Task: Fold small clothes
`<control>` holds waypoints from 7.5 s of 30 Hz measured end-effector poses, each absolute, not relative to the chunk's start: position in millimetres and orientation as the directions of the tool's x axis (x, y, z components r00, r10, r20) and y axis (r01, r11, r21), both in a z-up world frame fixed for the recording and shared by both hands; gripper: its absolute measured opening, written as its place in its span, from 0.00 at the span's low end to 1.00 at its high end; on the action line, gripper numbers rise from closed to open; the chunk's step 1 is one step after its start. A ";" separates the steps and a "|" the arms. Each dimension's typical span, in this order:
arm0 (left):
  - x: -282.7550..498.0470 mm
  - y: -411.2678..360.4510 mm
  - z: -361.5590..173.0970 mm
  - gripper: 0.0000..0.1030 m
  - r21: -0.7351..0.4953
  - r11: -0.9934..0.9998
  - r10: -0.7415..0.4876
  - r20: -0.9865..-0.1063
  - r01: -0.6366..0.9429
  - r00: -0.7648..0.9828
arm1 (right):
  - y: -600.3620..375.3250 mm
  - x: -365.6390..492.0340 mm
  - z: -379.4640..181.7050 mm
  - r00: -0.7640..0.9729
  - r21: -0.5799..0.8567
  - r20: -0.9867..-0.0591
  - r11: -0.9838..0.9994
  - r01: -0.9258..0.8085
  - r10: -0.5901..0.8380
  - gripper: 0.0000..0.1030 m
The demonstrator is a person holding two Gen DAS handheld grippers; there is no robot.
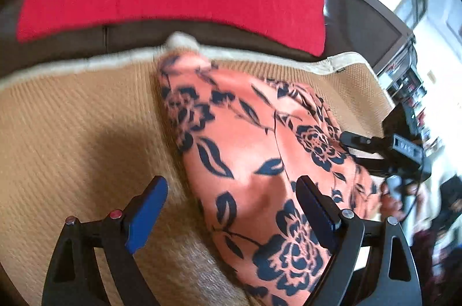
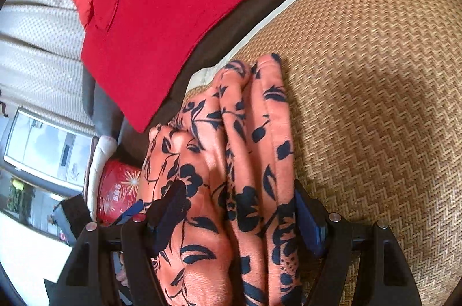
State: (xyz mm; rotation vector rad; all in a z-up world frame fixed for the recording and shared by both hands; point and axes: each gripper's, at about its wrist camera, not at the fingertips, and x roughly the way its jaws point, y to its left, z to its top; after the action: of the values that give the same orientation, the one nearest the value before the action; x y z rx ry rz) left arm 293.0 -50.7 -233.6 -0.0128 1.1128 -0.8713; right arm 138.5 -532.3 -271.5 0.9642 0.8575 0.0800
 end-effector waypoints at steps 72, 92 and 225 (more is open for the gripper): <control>232.0 -95.3 -236.0 0.64 -0.364 0.783 -0.545 -0.792 0.505 0.274 | -355.4 252.0 -271.3 0.653 0.613 -0.655 0.773 0.165 0.381 0.56; 224.4 -143.1 -255.2 0.64 -0.319 0.827 -0.476 -0.835 0.463 0.277 | -336.7 269.3 -281.1 0.608 0.606 -0.688 0.775 0.180 0.397 0.55; -66.8 -23.9 -2.2 1.00 0.117 0.974 -0.141 -0.343 0.192 0.929 | -101.6 -20.1 16.7 0.900 0.069 -0.413 0.980 0.185 -0.140 0.73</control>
State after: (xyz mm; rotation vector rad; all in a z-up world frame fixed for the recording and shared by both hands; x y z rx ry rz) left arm -66.8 -23.9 -2.2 0.1497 0.3395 -0.1712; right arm -20.1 -101.6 16.7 0.1073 0.4188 -0.1685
